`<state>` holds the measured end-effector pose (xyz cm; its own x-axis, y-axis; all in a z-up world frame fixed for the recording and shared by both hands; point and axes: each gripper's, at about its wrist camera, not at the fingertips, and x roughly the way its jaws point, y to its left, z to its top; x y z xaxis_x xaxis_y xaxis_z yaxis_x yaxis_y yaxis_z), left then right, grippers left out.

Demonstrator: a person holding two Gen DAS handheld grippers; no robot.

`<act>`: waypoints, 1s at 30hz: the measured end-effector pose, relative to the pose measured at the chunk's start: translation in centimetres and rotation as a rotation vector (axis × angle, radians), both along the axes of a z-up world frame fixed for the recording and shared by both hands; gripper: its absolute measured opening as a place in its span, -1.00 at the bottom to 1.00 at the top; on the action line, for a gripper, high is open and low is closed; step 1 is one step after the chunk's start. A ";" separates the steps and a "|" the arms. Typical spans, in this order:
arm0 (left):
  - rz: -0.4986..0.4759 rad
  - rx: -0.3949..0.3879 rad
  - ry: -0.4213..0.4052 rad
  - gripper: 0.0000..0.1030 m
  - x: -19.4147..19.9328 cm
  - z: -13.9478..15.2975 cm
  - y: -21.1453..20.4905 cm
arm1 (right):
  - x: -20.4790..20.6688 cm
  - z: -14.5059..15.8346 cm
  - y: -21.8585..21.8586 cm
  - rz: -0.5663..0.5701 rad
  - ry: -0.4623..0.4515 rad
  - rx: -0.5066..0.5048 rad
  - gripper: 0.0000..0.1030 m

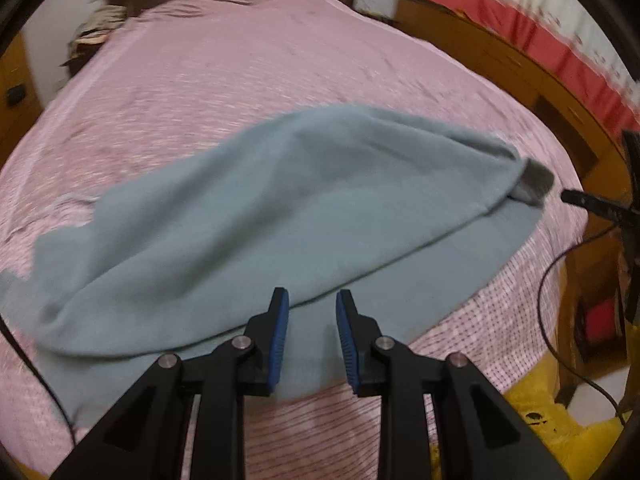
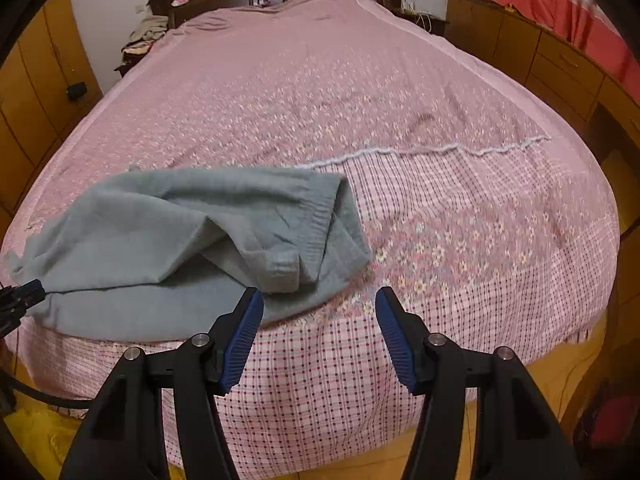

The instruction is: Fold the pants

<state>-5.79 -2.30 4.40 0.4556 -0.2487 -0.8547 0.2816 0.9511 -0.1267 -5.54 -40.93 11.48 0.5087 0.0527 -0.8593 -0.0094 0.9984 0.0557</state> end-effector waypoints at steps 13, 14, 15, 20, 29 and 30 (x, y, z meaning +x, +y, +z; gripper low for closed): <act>-0.158 0.087 0.040 -0.45 2.7 -2.4 -4.7 | 0.3 -0.9 0.1 0.013 0.026 0.014 0.16; -0.157 0.091 0.034 -0.45 2.8 -2.3 -4.8 | 0.4 -0.9 0.1 0.015 0.029 0.016 0.16; -0.156 0.096 0.027 -0.45 2.9 -2.3 -4.9 | 0.4 -1.0 0.2 0.016 0.032 0.016 0.16; -0.210 0.170 0.024 -0.45 3.5 -2.9 -6.1 | 0.6 -1.1 0.4 0.022 0.039 0.013 0.16; -0.234 0.238 -0.019 -0.45 4.3 -2.7 -6.9 | 0.8 -1.8 0.7 0.025 0.049 0.022 0.16; -0.235 0.247 -0.033 -0.45 4.4 -2.6 -6.9 | 0.8 -1.8 0.7 0.025 0.050 0.025 0.16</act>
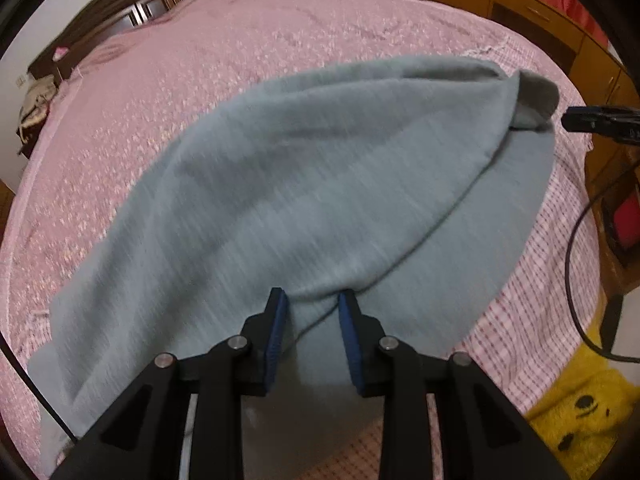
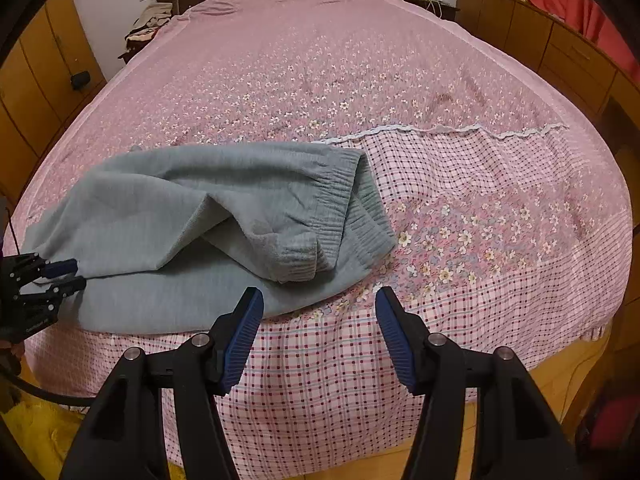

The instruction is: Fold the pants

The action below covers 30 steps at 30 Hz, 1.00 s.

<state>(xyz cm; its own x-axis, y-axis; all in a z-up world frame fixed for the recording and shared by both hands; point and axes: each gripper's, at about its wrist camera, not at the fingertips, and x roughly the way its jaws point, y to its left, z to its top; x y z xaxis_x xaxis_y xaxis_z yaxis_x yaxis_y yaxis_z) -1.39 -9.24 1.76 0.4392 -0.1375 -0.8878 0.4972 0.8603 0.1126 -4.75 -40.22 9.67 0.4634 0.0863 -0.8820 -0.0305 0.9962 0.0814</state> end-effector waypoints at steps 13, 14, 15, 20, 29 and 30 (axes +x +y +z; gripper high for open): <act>-0.082 0.072 -0.099 -0.76 0.3 -1.9 -2.3 | 0.1 0.4 -1.3 -0.044 0.000 0.028 0.16; -0.088 0.051 -0.090 -0.85 0.4 -1.8 -2.1 | 0.1 0.6 -1.5 -0.051 0.000 0.031 0.16; -0.083 0.039 -0.092 -0.86 0.4 -1.5 -2.0 | 0.1 0.7 -1.6 -0.054 0.000 0.033 0.16; -0.051 -0.074 -0.088 -0.91 0.0 0.9 -0.2 | 0.6 1.5 -2.0 -0.069 -0.005 0.064 0.16; -0.039 -0.111 -0.054 -0.91 -1.1 1.2 0.0 | 3.0 1.8 -2.3 -0.097 0.026 0.175 0.16; -0.035 -0.110 -0.049 -0.91 -1.2 1.0 0.0 | 3.4 1.5 -2.3 -0.106 0.045 0.194 0.16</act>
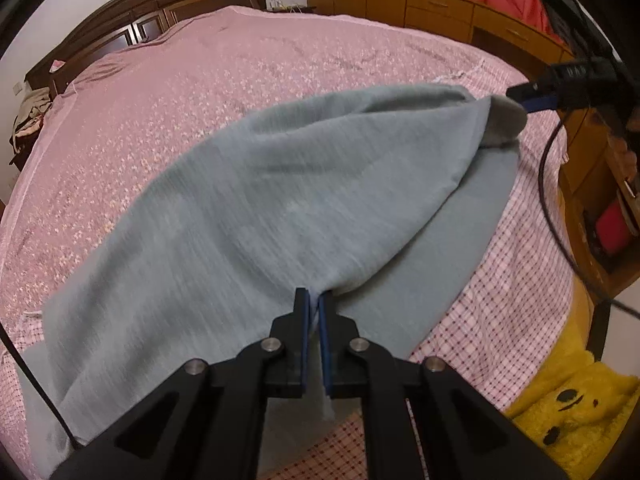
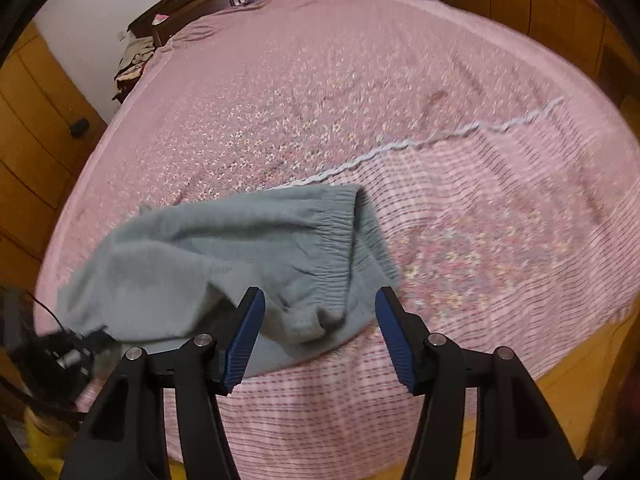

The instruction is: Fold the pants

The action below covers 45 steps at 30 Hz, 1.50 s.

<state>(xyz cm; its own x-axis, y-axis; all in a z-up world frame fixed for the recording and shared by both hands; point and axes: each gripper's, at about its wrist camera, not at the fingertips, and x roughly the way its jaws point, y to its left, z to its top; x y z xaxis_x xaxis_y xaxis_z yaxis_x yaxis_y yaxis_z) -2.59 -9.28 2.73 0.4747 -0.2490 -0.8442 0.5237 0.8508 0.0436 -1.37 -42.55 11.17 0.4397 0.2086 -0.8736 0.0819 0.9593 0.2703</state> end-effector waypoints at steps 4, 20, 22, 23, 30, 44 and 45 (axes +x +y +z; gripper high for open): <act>0.016 -0.009 0.016 -0.91 0.2 -0.8 0.5 | 1.1 -1.5 -0.5 -0.050 0.075 0.036 0.16; 0.028 -0.074 0.019 -0.91 -0.4 0.8 1.4 | 0.7 -3.4 0.2 -0.022 0.137 0.133 -0.64; 0.036 -0.093 0.026 -0.91 -0.5 1.4 1.6 | 0.6 -2.6 -0.1 -0.017 0.118 0.129 -0.66; 0.043 -0.105 0.033 -0.91 -0.5 1.7 1.8 | 0.7 -2.2 -0.2 -0.016 0.108 0.128 -0.68; 0.054 -0.185 0.071 -0.91 -1.3 3.6 2.2 | 2.6 2.8 -0.1 0.028 -0.023 -0.016 -0.69; 0.043 -0.087 0.119 -0.91 -3.2 0.4 0.7 | 1.9 0.4 -3.0 -0.012 0.008 -0.025 -0.87; 0.043 -0.083 0.121 -0.91 -3.1 0.2 0.7 | 1.5 -0.1 -3.2 -0.019 0.026 -0.006 -0.84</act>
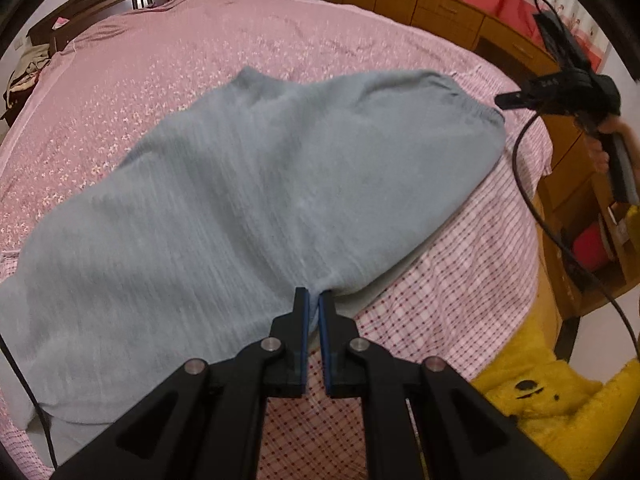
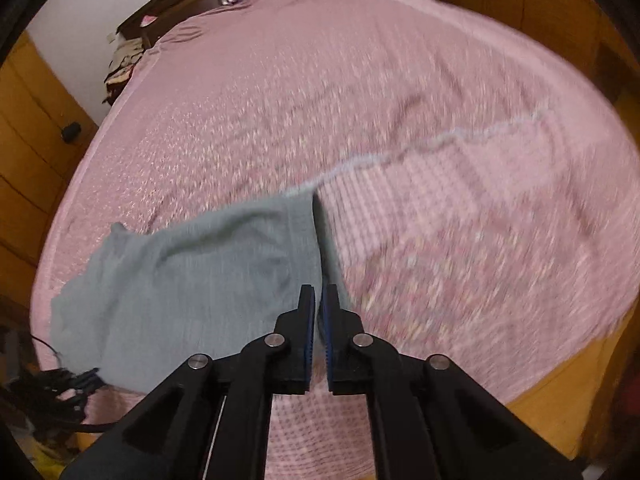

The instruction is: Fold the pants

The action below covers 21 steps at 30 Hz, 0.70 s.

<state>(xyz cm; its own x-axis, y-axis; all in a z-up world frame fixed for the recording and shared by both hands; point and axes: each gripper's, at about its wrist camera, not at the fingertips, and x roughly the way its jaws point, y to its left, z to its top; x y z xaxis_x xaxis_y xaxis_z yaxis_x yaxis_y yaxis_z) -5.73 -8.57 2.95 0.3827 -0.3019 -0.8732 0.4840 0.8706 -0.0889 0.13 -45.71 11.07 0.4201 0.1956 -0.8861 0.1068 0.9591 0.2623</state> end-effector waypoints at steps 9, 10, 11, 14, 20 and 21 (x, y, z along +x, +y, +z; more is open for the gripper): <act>0.009 0.000 0.011 -0.91 0.2 -0.9 0.2 | -1.5 -2.2 -0.4 -0.029 0.075 0.071 -0.53; 0.010 0.000 0.011 -0.91 0.2 -0.9 0.1 | -1.5 -2.3 -0.4 -0.031 0.082 0.071 -0.52; 0.011 0.000 0.011 -0.91 0.2 -0.8 0.1 | -1.4 -2.4 -0.3 -0.035 0.087 0.078 -0.51; 0.011 0.001 0.011 -0.91 0.2 -0.9 -0.1 | -1.1 -2.9 -0.1 -0.044 0.102 0.119 -0.43; 0.027 -0.052 0.011 -0.91 0.2 0.2 0.6 | 0.0 -1.7 1.7 0.000 0.052 0.041 -0.71; 0.034 -0.069 0.010 -0.91 0.3 0.7 0.8 | 0.3 -0.9 1.9 0.007 0.035 0.029 -0.73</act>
